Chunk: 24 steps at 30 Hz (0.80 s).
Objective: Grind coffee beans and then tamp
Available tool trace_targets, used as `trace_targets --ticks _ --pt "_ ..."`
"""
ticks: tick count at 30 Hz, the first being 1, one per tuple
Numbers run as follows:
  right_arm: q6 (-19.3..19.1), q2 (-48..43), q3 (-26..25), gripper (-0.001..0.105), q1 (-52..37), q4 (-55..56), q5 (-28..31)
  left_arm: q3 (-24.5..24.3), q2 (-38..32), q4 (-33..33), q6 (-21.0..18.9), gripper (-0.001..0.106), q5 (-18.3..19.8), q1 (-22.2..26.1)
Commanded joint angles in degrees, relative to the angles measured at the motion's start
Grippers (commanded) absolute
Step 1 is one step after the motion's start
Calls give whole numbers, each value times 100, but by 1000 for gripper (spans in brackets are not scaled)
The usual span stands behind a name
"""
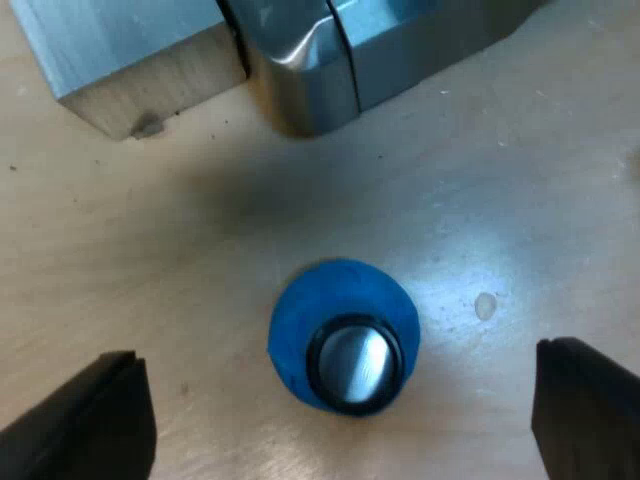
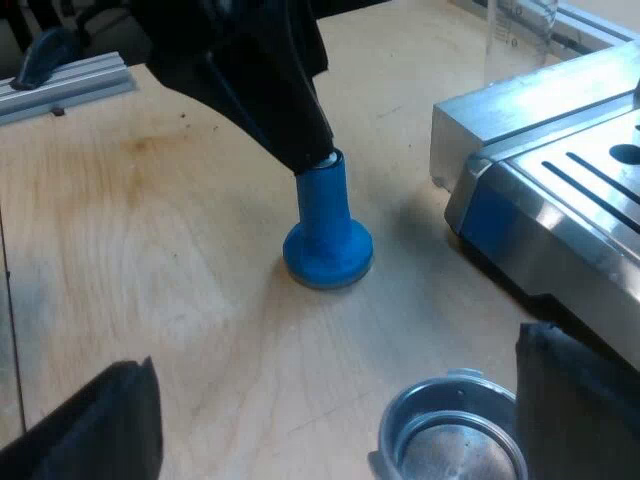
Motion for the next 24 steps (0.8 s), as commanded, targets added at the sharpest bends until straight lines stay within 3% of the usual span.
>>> trace_targets --ticks 1,24 --pt "-14 -18 -6 72 2 -85 -57 -5 98 -56 -11 78 -108 -6" --pt "-14 -18 -6 72 2 -85 -57 -5 1551 -437 30 78 -65 -6"
